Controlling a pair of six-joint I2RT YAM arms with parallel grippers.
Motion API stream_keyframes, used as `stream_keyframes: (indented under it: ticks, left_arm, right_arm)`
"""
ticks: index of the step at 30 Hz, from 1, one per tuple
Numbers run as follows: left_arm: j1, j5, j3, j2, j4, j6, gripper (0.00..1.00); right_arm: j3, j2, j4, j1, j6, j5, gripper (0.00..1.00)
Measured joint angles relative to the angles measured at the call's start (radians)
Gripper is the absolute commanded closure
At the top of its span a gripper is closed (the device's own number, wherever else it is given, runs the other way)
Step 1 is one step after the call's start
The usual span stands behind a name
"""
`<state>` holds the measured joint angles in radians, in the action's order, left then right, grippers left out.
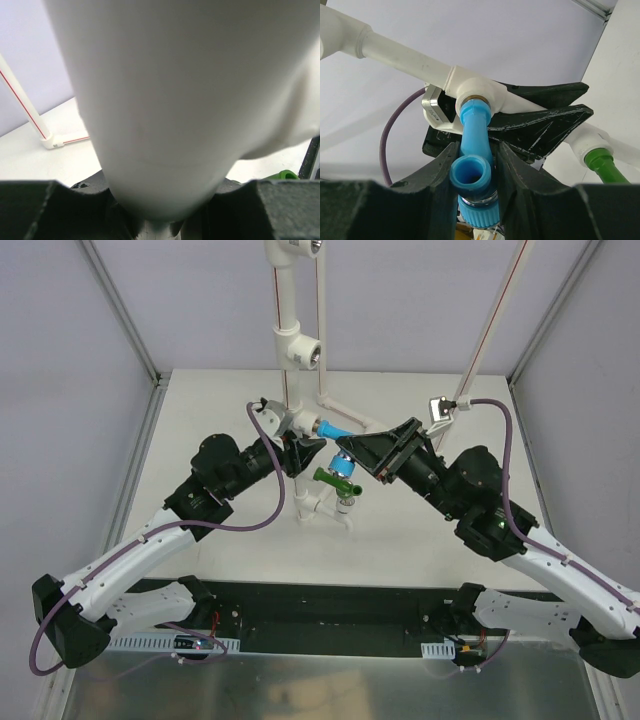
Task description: Install the water faucets
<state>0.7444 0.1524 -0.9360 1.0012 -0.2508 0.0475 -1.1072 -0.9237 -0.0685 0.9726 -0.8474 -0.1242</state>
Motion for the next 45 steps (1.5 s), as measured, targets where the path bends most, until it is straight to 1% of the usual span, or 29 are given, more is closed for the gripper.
stream_keyframes:
  ticks: [2, 3, 5, 9, 14, 20, 24, 33, 36, 38, 39, 42, 43, 44, 45]
  left_arm:
    - [0.0, 0.0, 0.0, 0.0, 0.001, -0.002, 0.61]
    - [0.0, 0.0, 0.0, 0.0, 0.002, 0.003, 0.58]
    - [0.0, 0.002, -0.002, -0.004, 0.011, 0.033, 0.53]
    - [0.0, 0.0, 0.0, -0.014, 0.049, 0.084, 0.49]
    - [0.0, -0.003, 0.003, -0.016, 0.09, 0.103, 0.48]
    - [0.0, -0.006, 0.005, -0.016, 0.089, 0.102, 0.51]
    - [0.0, -0.02, 0.026, -0.016, 0.049, 0.102, 0.53]
    - [0.0, -0.024, 0.085, -0.016, -0.087, 0.089, 0.52]
    - [0.0, -0.024, 0.085, -0.016, -0.114, 0.082, 0.56]
    - [0.0, -0.026, 0.085, -0.019, -0.126, 0.075, 0.63]
    - [0.0, -0.027, 0.085, -0.02, -0.131, 0.072, 0.69]
    - [0.0, -0.023, 0.085, -0.022, -0.138, 0.01, 0.95]
    - [0.001, -0.023, 0.085, -0.022, -0.141, -0.014, 1.0]
    - [0.001, -0.022, 0.085, -0.022, -0.14, -0.016, 1.0]
    - [0.001, -0.022, 0.085, -0.021, -0.141, -0.018, 1.0]
  right_arm:
    - [0.0, 0.003, 0.004, 0.001, -0.001, -0.003, 1.0]
    - [0.0, 0.005, 0.006, 0.001, -0.001, -0.005, 1.0]
    - [0.0, 0.009, 0.014, 0.002, -0.004, -0.011, 1.0]
    - [0.0, 0.012, 0.018, 0.0, -0.013, -0.043, 1.0]
    - [0.0, 0.012, 0.019, -0.001, -0.017, -0.062, 1.0]
    - [0.0, 0.012, 0.02, -0.001, -0.018, -0.066, 1.0]
    - [0.0, 0.013, 0.021, -0.001, -0.018, -0.067, 1.0]
    - [0.0, 0.013, 0.021, -0.001, -0.018, -0.067, 1.0]
    - [0.0, 0.013, 0.021, -0.001, -0.018, -0.067, 1.0]
    - [0.0, 0.013, 0.021, -0.001, -0.018, -0.067, 1.0]
    - [0.0, 0.013, 0.021, -0.001, -0.018, -0.067, 1.0]
    - [0.0, 0.013, 0.019, -0.001, -0.019, -0.07, 1.0]
    - [0.0, 0.012, 0.017, -0.001, -0.021, -0.071, 1.0]
    - [0.0, 0.012, 0.018, -0.001, -0.021, -0.071, 1.0]
    - [0.0, 0.012, 0.018, -0.001, -0.022, -0.072, 0.98]
